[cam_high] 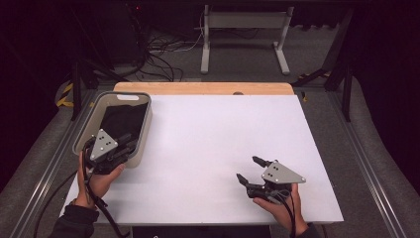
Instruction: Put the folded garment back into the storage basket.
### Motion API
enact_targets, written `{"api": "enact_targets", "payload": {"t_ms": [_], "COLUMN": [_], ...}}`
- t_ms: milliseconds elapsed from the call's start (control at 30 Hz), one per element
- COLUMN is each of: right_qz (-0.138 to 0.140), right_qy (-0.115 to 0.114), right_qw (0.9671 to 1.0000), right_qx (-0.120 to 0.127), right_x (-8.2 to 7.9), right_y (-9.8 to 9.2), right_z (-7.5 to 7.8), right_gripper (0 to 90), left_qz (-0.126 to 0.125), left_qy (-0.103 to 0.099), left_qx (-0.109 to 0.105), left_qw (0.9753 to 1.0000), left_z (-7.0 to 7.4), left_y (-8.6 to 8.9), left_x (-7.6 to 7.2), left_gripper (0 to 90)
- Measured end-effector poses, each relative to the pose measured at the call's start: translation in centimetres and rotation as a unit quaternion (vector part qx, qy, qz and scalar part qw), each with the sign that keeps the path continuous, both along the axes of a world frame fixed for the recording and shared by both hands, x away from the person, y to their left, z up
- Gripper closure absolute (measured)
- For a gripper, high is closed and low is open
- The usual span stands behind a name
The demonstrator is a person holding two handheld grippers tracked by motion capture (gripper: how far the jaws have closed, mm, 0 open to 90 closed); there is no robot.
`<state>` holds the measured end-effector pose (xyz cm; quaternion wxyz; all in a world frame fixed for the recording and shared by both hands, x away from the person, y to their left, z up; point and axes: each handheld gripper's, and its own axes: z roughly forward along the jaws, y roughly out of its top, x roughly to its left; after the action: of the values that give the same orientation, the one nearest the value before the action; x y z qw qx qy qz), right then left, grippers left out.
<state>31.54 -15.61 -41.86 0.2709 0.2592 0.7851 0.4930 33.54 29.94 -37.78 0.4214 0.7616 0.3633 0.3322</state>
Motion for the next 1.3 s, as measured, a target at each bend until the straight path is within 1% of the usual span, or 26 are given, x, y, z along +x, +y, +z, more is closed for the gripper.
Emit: {"api": "enact_targets", "payload": {"t_ms": [100, 167, 267, 367, 400, 433, 467, 500, 533, 567, 600, 633, 733, 800, 867, 900, 933, 967, 1000, 1033, 1100, 1133, 1167, 1200, 1233, 1300], "right_qz": [-0.001, 0.002, 0.000, -0.003, -0.005, -0.005, -0.007, -0.007, -0.007, -0.006, -0.006, -0.006, -0.004, -0.009, -0.008, -0.008, -0.007, -0.006, -0.007, -0.003, -0.003, -0.005, -0.005, -0.004, -0.006, -0.005], "right_qy": [0.002, 0.005, 0.007, 0.011, 0.015, 0.015, 0.019, 0.019, 0.020, 0.021, 0.021, 0.022, 0.023, 0.021, 0.024, 0.024, 0.021, 0.020, 0.019, 0.021, 0.018, 0.020, 0.020, 0.022, 0.023, 0.024], "right_qw": [1.0000, 1.0000, 1.0000, 0.9999, 0.9999, 0.9999, 0.9998, 0.9998, 0.9998, 0.9997, 0.9997, 0.9997, 0.9997, 0.9997, 0.9997, 0.9997, 0.9997, 0.9998, 0.9998, 0.9998, 0.9998, 0.9998, 0.9998, 0.9998, 0.9997, 0.9997], "right_qx": [-0.003, -0.002, -0.005, -0.002, 0.000, 0.000, -0.001, -0.001, -0.004, -0.012, -0.012, -0.012, -0.008, -0.010, -0.004, -0.004, -0.006, -0.005, -0.005, -0.004, -0.004, -0.002, -0.002, 0.001, 0.004, 0.006], "right_x": [-0.1, -0.2, -0.2, -0.2, -0.2, -0.2, -0.2, -0.2, -0.2, -0.2, -0.2, -0.2, -0.1, -0.1, -0.3, -0.3, -0.4, -0.5, -0.6, -0.9, -0.9, -1.1, -1.1, -1.1, -1.2, -1.2], "right_y": [0.0, 0.0, 0.0, -0.1, -0.1, -0.1, -0.1, -0.1, -0.1, 0.0, 0.0, 0.0, 0.0, 0.1, 0.1, 0.1, 0.1, 0.1, 0.0, 0.0, 0.0, -0.1, -0.1, -0.1, -0.2, -0.2], "right_z": [-0.2, -0.4, -0.5, -0.7, -0.9, -0.9, -1.0, -1.0, -1.0, -1.2, -1.2, -1.2, -1.3, -1.3, -1.3, -1.3, -1.4, -1.5, -1.6, -1.7, -1.8, -1.9, -1.9, -1.9, -2.1, -2.1], "right_gripper": [24.4, 23.0, 21.1, 19.1, 17.0, 17.0, 14.4, 14.4, 13.3, 10.6, 10.6, 10.3, 7.6, 7.3, 6.6, 6.6, 6.5, 6.4, 6.3, 6.3, 6.3, 6.3, 6.3, 6.3, 6.1, 5.8], "left_qz": [-0.014, -0.022, -0.032, -0.039, -0.041, -0.046, -0.055, -0.055, -0.053, -0.060, -0.060, -0.058, -0.074, -0.080, -0.087, -0.087, -0.093, -0.092, -0.095, -0.101, -0.098, -0.100, -0.100, -0.102, -0.108, -0.108], "left_qy": [-0.007, -0.013, -0.019, -0.022, -0.025, -0.025, -0.025, -0.025, -0.026, -0.026, -0.026, -0.028, -0.027, -0.030, -0.038, -0.038, -0.039, -0.038, -0.036, -0.034, -0.035, -0.025, -0.025, -0.018, -0.011, -0.012], "left_qx": [0.004, 0.007, 0.001, 0.002, 0.003, 0.000, -0.011, -0.011, -0.017, -0.025, -0.025, -0.027, -0.024, -0.021, -0.025, -0.025, -0.021, -0.019, -0.022, -0.017, -0.012, -0.024, -0.024, -0.029, -0.020, -0.016], "left_qw": [0.9999, 0.9996, 0.9993, 0.9990, 0.9988, 0.9986, 0.9981, 0.9981, 0.9981, 0.9975, 0.9975, 0.9976, 0.9966, 0.9961, 0.9952, 0.9952, 0.9947, 0.9948, 0.9946, 0.9941, 0.9945, 0.9944, 0.9944, 0.9942, 0.9939, 0.9939], "left_z": [-0.1, -0.1, -0.2, -0.3, -0.4, -0.5, -0.6, -0.6, -0.8, -1.0, -1.0, -1.2, -1.5, -1.7, -2.1, -2.1, -2.3, -2.5, -2.9, -3.4, -3.8, -4.7, -4.7, -5.2, -5.7, -5.9], "left_y": [-0.7, -1.2, -1.5, -2.2, -2.4, -2.5, -2.7, -2.7, -2.9, -3.1, -3.1, -3.3, -4.0, -4.3, -4.7, -4.7, -4.8, -5.0, -5.1, -5.4, -5.5, -5.7, -5.7, -5.8, -6.0, -6.1], "left_x": [-0.3, -0.6, -0.8, -1.1, -1.2, -1.2, -1.3, -1.3, -1.3, -1.4, -1.4, -1.5, -1.8, -2.0, -2.4, -2.4, -2.6, -2.8, -3.0, -3.4, -3.7, -4.2, -4.2, -4.5, -4.8, -5.0], "left_gripper": [65.2, 60.4, 57.2, 50.5, 45.4, 45.4, 38.5, 35.6, 35.6, 28.4, 26.8, 26.8, 21.7, 20.3, 19.8, 19.0, 19.0, 17.2, 17.1, 16.6, 15.9, 15.9, 15.8, 15.8, 14.9, 14.1]}}
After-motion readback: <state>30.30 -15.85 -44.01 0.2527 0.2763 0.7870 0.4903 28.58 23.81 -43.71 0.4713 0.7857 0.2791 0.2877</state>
